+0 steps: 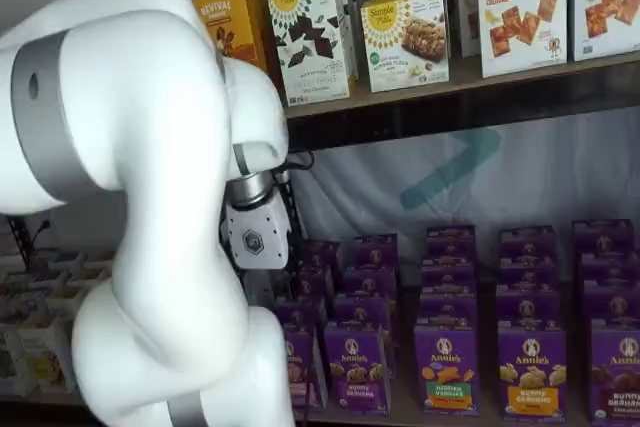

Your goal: Pick up the purple box with a pink patch in the middle, on the bottom shelf, the first box from the left

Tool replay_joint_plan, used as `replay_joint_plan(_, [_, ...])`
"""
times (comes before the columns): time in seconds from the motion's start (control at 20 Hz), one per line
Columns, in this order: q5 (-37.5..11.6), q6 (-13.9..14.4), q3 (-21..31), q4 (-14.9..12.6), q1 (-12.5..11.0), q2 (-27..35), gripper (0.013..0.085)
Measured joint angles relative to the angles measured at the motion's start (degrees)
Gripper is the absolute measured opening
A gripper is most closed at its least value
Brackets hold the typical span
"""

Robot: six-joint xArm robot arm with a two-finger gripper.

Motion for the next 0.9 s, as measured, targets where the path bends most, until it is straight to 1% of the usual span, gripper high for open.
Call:
replay_joint_plan(0.1, [-0.3,-0.3,-0.3,1.0,0.3,1.8,0.085])
replay_joint_plan(0.2, [-1.0,0.4,-0.4,0.3,0.6,3.3,0.085])
replay_joint_plan(0.25, [-1.5,0.1,-0.4,0.6,0.6,3.8,0.085])
replay_joint_plan(0.35, [-3.2,-1.8,-0.2,2.7,0.1,5.0,0.085])
replay_joint_plan(0.4, [-3.8,-2.1,-0.2,3.0,0.0,5.8,0.085])
replay_joint_plan(0.5, [-4.4,-1.3,-0.8,2.1,0.1,7.9,0.085])
replay_joint_plan(0.55, [-4.5,-0.5,-1.3,1.2,0.3,9.0,0.085])
replay_joint_plan(0.65, [-6.3,0.5,-1.5,0.2,0.7,11.0,0.085])
replay_joint_plan(0.7, [-6.9,1.4,-1.7,-0.7,1.0,12.1,0.085])
replay_joint_plan(0.8, [-7.2,1.6,-2.6,-0.5,1.4,14.3,0.085])
replay_joint_plan(0.9, [-7.5,2.6,-3.6,-1.3,1.8,16.6,0.085])
